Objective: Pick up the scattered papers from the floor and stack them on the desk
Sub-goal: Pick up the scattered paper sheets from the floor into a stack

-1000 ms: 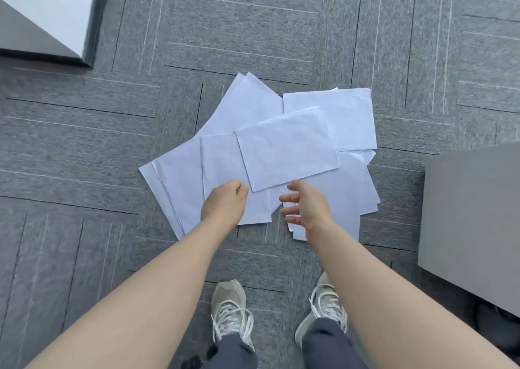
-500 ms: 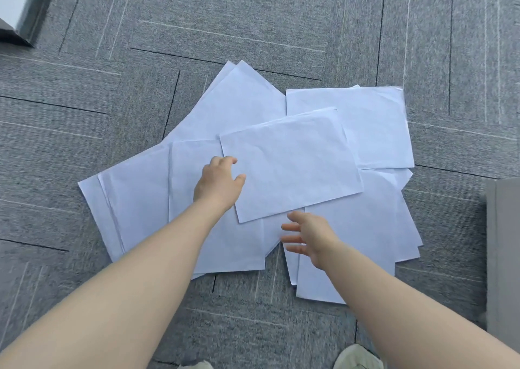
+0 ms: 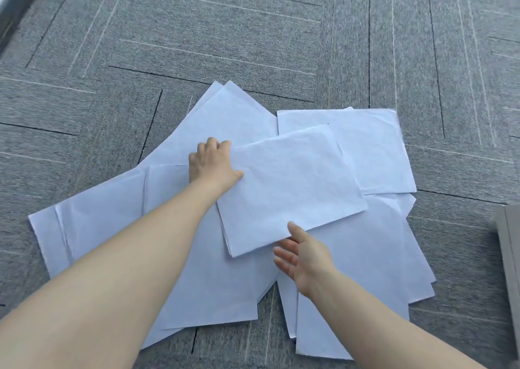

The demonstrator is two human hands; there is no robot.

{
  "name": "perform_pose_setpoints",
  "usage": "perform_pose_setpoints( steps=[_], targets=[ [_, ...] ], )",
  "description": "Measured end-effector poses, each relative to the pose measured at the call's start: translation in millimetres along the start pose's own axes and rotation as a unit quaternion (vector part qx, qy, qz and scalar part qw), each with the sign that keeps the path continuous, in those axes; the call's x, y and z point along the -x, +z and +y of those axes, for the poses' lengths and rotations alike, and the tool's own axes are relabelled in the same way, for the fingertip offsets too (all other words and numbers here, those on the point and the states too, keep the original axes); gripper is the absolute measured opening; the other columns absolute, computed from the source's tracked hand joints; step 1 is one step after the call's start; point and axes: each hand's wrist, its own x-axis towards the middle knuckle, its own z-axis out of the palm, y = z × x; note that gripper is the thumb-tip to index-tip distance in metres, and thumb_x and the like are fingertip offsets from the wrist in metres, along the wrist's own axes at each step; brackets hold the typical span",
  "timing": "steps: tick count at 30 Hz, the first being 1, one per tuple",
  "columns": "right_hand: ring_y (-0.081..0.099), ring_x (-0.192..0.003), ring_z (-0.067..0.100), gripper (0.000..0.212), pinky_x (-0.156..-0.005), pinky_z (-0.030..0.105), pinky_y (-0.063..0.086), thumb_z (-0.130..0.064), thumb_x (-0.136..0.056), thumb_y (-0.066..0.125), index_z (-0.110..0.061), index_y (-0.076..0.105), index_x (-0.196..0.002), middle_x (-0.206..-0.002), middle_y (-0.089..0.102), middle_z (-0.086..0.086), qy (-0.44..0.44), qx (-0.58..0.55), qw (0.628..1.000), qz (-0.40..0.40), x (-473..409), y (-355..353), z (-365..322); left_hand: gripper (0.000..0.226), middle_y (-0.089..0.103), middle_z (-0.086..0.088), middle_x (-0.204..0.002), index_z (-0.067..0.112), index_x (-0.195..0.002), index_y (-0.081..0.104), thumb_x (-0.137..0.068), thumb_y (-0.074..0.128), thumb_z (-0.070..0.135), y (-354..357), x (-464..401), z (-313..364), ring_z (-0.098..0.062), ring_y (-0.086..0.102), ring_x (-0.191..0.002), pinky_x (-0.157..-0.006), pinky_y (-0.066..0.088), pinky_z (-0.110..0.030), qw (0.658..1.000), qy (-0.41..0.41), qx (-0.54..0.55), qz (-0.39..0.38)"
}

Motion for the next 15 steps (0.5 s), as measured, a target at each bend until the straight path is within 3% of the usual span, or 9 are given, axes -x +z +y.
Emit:
perform_pose_setpoints(
  steps=[7, 10, 13, 15],
  targets=[
    [0.047, -0.051, 0.021, 0.027, -0.055, 0.032, 0.048, -0.022, -0.094, 0.063, -0.009, 0.044, -0.080, -0.063, 0.047, 0.008, -0.092, 0.078, 0.991, 0.054, -8.9, 4.9, -13.0, 0.033, 0.054, -0.006, -0.120, 0.024, -0.109, 0.061, -0.079, 0.066, 0.039, -0.2, 2.2, -15.4, -0.027, 0.045, -0.119, -0.094, 0.032, -0.035, 0.999, -0.014, 0.030, 0.016],
    [0.044, -0.052, 0.020, 0.030, -0.054, 0.031, 0.041, -0.015, -0.093, 0.060, -0.013, 0.038, -0.072, -0.068, 0.043, 0.008, -0.159, 0.144, 0.975, 0.059, -8.0, 5.7, -15.0, 0.020, 0.056, -0.008, -0.115, 0.021, -0.098, 0.065, -0.082, 0.064, 0.033, 1.1, 8.9, -25.8, -0.029, 0.046, -0.116, -0.088, 0.033, -0.033, 0.996, -0.031, 0.080, 0.025],
    [0.044, -0.057, 0.020, 0.016, -0.053, 0.030, 0.040, -0.013, -0.091, 0.058, -0.006, 0.054, -0.076, -0.070, 0.049, 0.009, -0.207, 0.189, 0.959, 0.045, -5.7, 8.3, -17.3, 0.011, 0.060, -0.009, -0.105, 0.017, -0.089, 0.066, -0.083, 0.062, 0.026, -0.2, 22.0, -40.6, -0.031, 0.051, -0.107, -0.085, 0.039, -0.036, 0.985, -0.039, 0.155, 0.058],
    [0.045, -0.063, 0.021, 0.019, -0.059, 0.034, 0.039, -0.017, -0.086, 0.058, 0.002, 0.059, -0.085, -0.074, 0.052, 0.009, -0.235, 0.214, 0.947, 0.038, -4.2, 11.4, -17.9, 0.008, 0.060, -0.007, -0.096, 0.014, -0.082, 0.062, -0.082, 0.062, 0.022, -3.4, 38.1, -53.3, -0.030, 0.056, -0.096, -0.080, 0.043, -0.036, 0.970, -0.057, 0.219, 0.082]
  ],
)
